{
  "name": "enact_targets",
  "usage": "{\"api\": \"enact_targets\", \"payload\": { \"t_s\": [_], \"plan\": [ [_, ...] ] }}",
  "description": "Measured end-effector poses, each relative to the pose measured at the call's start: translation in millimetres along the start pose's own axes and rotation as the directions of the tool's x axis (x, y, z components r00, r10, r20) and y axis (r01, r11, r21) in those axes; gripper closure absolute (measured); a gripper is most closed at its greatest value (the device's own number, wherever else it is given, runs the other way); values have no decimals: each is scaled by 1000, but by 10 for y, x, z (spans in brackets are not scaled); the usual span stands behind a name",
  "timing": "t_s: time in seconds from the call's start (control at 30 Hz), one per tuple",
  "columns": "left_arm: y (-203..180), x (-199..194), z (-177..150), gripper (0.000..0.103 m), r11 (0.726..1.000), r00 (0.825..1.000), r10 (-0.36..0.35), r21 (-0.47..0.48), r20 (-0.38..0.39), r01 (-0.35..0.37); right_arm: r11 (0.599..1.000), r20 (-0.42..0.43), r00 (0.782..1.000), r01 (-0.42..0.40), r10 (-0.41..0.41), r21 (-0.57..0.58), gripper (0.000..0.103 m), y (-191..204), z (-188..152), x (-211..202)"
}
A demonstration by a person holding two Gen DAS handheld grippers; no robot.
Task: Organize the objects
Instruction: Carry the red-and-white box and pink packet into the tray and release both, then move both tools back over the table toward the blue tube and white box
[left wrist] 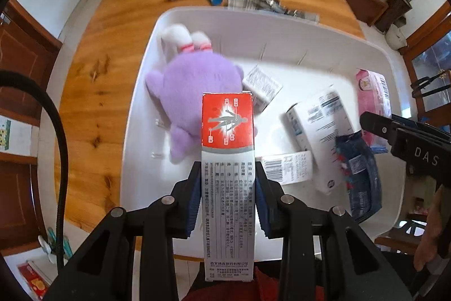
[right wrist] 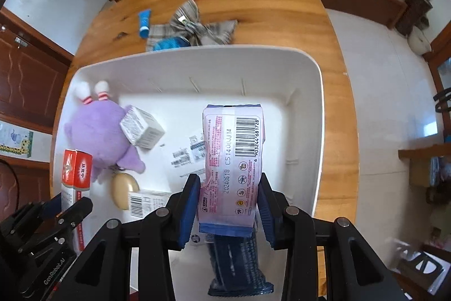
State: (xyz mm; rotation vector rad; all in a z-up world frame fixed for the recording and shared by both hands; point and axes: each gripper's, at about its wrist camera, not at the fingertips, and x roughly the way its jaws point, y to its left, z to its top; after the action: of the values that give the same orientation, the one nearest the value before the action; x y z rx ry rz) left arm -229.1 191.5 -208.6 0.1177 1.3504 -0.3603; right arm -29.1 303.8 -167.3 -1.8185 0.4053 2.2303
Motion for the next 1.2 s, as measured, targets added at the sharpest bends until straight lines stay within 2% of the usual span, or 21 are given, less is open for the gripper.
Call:
{"api": "enact_targets", "payload": {
  "t_s": [0.23,0.33,0.4,0.47,0.8,0.83,1.2],
  "plan": [
    [-64,-6,-9,64,1000,1000,2,6,-1,-2,999,2,999,-36,36,7,58,16,27,-83],
    [-62,-14,4,57,1000,1000,13,-9,-1,-13,999,18,999,-37,38,-6,55,47,44,-129],
    [-68,-28,19,35,1000,1000,10,-16,4,-10,999,30,998,-48,48,-15,54,57,56,-175],
    [-64,-58,35,19,1000,1000,11,-23,17,-11,998,43,997,-58,59,-17,54,64,67,-229],
    [-104,-199,59,12,1000,999,21,-22,42,-20,995,73,994,-81,86,-62,54,138,114,-411],
    [-104,-214,61,12,1000,999,18,-22,42,-17,991,66,993,-92,99,-100,54,139,124,-429],
    [152,-664,277,8,995,996,-39,-87,84,47,984,76,988,-122,132,-130,54,207,208,-620]
  ]
}}
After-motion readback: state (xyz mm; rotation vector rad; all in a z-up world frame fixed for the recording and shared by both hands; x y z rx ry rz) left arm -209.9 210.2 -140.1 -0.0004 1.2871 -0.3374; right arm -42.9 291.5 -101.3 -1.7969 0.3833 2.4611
